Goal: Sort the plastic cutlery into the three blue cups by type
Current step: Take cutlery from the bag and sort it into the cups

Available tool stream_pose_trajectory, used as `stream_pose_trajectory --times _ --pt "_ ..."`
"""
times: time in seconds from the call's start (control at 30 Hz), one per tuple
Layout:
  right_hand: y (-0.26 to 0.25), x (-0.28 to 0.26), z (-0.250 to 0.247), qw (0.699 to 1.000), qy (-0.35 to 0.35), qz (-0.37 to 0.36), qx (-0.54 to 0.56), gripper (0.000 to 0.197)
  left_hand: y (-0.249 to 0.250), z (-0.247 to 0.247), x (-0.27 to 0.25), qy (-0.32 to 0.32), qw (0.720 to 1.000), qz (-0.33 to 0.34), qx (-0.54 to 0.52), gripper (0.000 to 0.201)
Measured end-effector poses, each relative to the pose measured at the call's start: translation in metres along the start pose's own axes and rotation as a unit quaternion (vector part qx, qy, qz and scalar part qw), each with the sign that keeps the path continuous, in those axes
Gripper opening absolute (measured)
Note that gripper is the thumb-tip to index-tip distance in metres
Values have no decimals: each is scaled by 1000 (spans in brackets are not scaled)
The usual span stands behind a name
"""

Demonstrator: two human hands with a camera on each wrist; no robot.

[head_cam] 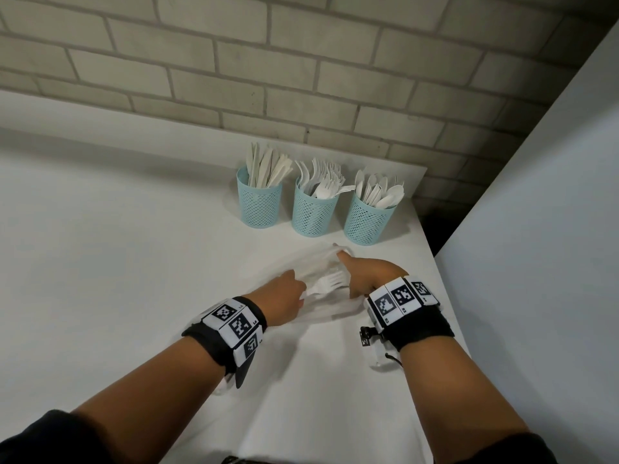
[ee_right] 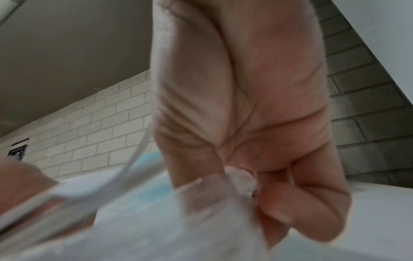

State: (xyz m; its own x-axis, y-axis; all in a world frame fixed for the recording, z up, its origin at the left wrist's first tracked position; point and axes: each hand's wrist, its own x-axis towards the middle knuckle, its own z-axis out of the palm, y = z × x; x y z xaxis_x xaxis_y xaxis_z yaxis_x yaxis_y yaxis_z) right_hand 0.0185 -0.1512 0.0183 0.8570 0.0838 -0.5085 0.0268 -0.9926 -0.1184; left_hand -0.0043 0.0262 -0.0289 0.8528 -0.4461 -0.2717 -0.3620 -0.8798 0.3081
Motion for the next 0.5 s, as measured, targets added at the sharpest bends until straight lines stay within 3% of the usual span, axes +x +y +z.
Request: stream_pose_trajectory --times 0.2,0.4,0.5 --pt "4 9 -7 998 -47 5 53 100 -4 -7 5 136 982 -8 -128 22" --pt "4 10 -6 986 -45 -13 159 98 -14 -8 9 132 967 -84 -200 40" --pt "2 11 -4 981 -46 -31 184 100 -18 -9 12 148 967 -113 -173 31"
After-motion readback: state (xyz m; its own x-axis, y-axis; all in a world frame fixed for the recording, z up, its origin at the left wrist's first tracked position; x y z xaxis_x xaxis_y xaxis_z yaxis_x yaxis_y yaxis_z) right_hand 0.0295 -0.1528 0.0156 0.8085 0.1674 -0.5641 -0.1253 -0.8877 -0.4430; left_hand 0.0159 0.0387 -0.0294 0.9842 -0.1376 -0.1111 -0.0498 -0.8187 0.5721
